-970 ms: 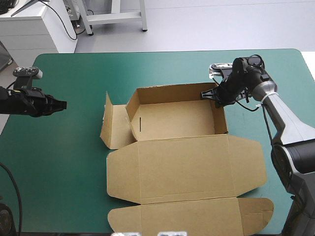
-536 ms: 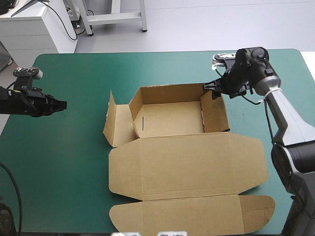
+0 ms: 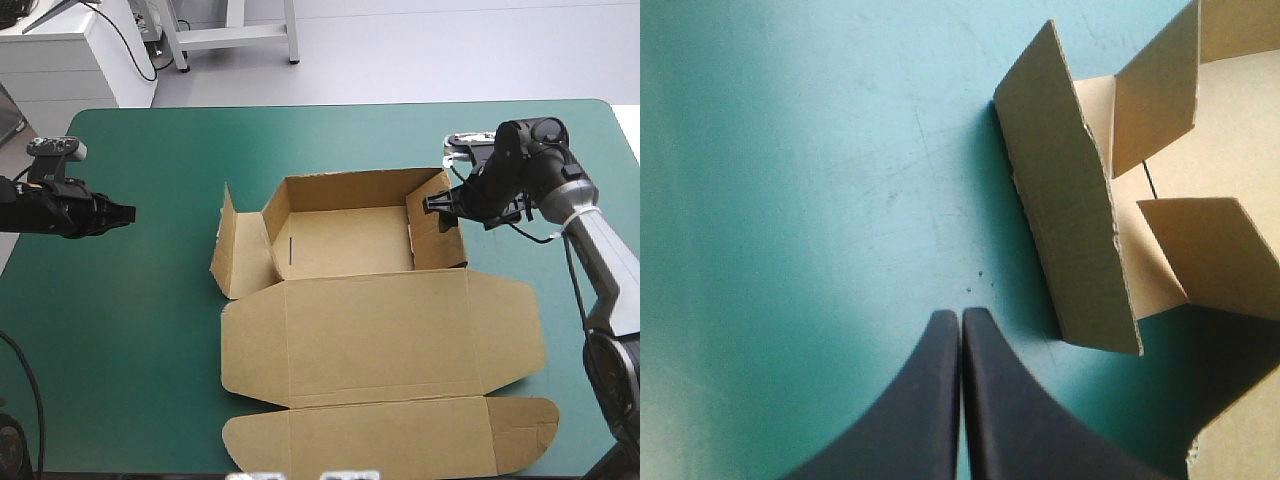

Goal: Fold the box

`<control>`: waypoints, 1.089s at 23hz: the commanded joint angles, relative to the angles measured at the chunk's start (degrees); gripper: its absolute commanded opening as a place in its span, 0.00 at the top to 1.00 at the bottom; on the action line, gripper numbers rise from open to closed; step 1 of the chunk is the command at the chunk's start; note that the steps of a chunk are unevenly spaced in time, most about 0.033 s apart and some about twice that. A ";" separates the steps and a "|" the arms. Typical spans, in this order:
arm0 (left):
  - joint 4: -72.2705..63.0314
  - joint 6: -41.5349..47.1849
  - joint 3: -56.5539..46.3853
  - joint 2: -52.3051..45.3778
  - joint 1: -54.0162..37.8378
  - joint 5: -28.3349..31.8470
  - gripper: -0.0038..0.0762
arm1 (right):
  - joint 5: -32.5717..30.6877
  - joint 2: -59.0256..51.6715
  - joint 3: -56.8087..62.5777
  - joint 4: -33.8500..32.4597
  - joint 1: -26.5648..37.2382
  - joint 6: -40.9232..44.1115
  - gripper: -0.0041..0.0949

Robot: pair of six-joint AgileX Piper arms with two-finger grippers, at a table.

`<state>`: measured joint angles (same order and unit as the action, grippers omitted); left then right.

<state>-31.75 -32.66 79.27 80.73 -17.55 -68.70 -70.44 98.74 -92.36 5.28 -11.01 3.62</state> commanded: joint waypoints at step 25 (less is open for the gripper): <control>-2.99 -0.36 1.36 -1.80 -0.09 0.16 0.96 | -0.99 6.56 -12.16 1.23 0.38 -2.82 0.98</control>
<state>-31.80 -33.06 79.27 80.73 -17.55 -69.27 -69.36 109.07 -99.89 5.54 -11.01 1.82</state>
